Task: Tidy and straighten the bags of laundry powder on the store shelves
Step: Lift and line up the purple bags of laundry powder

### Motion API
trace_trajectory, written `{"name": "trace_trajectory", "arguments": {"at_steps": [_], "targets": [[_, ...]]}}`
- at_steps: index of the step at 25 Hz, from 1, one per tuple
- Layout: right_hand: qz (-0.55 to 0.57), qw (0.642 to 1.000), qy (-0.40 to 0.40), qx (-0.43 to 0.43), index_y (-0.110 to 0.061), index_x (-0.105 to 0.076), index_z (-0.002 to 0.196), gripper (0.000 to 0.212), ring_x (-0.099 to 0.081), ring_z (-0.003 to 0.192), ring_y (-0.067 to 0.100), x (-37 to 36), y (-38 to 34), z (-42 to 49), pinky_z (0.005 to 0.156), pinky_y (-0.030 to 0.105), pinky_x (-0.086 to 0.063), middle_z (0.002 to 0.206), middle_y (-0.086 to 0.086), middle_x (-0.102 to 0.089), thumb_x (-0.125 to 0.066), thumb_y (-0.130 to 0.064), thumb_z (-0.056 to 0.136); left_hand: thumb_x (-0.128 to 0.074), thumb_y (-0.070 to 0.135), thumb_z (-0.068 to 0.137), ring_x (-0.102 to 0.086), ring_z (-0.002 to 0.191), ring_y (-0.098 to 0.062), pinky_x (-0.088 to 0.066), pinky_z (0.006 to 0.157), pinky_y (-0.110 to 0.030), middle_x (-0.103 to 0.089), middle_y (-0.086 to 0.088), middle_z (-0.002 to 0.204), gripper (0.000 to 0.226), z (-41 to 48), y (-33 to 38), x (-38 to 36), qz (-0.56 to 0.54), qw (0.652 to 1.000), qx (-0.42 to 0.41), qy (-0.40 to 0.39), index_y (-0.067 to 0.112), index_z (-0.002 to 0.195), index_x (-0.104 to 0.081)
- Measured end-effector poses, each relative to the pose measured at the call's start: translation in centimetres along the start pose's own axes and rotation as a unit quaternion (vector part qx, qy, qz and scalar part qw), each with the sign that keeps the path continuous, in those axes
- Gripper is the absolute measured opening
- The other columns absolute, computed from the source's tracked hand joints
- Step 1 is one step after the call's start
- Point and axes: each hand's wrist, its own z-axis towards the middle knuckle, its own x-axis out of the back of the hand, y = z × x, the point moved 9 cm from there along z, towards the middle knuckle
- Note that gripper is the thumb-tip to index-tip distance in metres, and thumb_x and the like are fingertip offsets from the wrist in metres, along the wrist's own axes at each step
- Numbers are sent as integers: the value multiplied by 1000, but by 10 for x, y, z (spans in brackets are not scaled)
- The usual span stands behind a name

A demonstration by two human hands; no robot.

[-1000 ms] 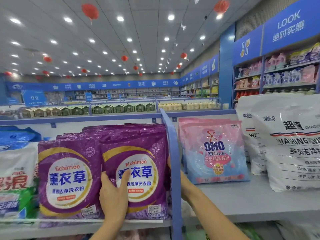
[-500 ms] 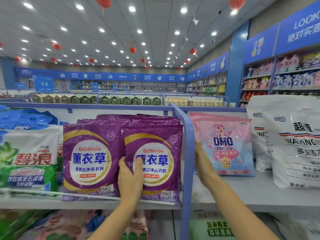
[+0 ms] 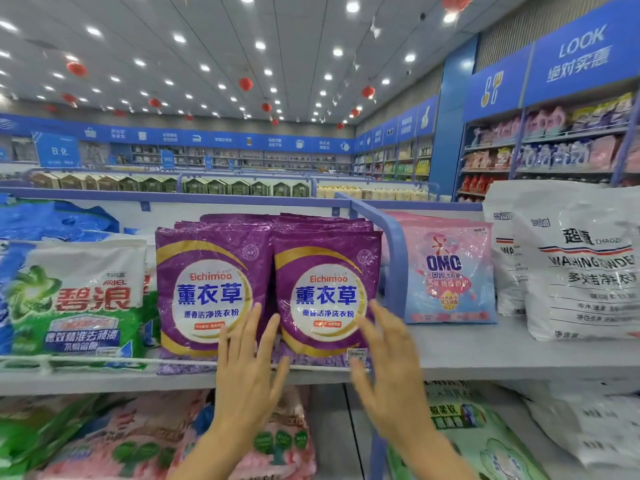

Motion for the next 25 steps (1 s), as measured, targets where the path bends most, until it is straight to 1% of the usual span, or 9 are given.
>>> {"name": "trace_trajectory", "arguments": {"at_steps": [2, 5, 8, 10, 12, 16, 18, 23, 25], "targets": [[-107, 992, -65, 33, -32, -24, 145, 54, -8, 145, 23, -49, -17, -10, 114, 43, -11, 152, 5, -24, -32, -47, 94, -17, 48, 98, -25, 138, -34, -21, 108, -53, -25, -16, 151, 56, -2, -30, 2, 60, 998, 14, -12, 17, 142, -32], [-214, 968, -130, 6, -33, -22, 146, 62, 8, 145, 30, -88, -6, -3, 111, 51, -3, 152, 9, -23, -27, -57, 89, -27, 47, 93, -19, 141, -33, -11, 105, -66, -21, -15, 154, 56, 5, -54, -1, 154, 988, 2, -33, 27, 145, -26], [-252, 952, -171, -13, -32, -31, 144, 63, -7, 143, 35, -101, 1, -4, 110, 52, -4, 152, 9, -23, -26, -59, 87, -28, 52, 90, -13, 143, -29, -8, 103, -68, -18, -11, 155, 62, 13, -65, -6, 170, 983, 5, -63, 33, 147, -19], [-263, 946, -189, -23, -30, -33, 143, 61, -19, 139, 37, -101, 1, -6, 110, 52, -4, 152, 9, -23, -15, -60, 92, -29, 53, 89, -8, 144, -28, -9, 102, -69, -18, -10, 155, 62, 13, -66, -7, 161, 984, 6, -73, 34, 147, -18], [-273, 942, -195, -27, -30, -31, 143, 61, -21, 138, 36, -100, 0, -5, 110, 54, -3, 152, 9, -23, -11, -59, 93, -29, 55, 89, -6, 145, -28, -9, 103, -68, -17, -10, 155, 63, 14, -64, -3, 160, 985, -1, -71, 33, 147, -21], [-222, 960, -163, -52, -29, -27, 144, 60, -21, 139, 32, -83, -20, 2, 110, 54, -4, 152, 9, -23, -7, -57, 95, -26, 55, 92, -2, 145, -27, -10, 108, -62, -6, -9, 158, 62, 6, -57, 21, 161, 985, -30, -54, 31, 148, -16], [-160, 977, -138, -34, -27, -26, 144, 57, -20, 140, 29, -80, -47, 5, 111, 51, -9, 152, 8, -23, -10, -52, 97, -34, 48, 90, -3, 146, -25, -11, 111, -56, -5, -8, 158, 67, -3, -60, 38, 137, 989, -26, -49, 28, 149, -12], [-19, 987, -158, 38, -21, -32, 142, 54, -29, 135, 24, -102, -126, -7, 110, 42, -20, 151, 7, -28, -34, -39, 91, -39, 42, 89, -24, 138, -23, -13, 113, -40, -28, -11, 151, 64, -51, -92, 72, 130, 986, 24, -99, 16, 146, -28], [2, 978, -206, 32, -20, -36, 140, 55, -35, 132, 23, -123, -148, -16, 112, 40, -27, 149, 7, -35, -38, -41, 89, -37, 44, 86, -38, 132, -23, -25, 111, -42, -41, -11, 145, 63, -78, -116, 80, 173, 971, 62, -154, 13, 141, -39]]}}
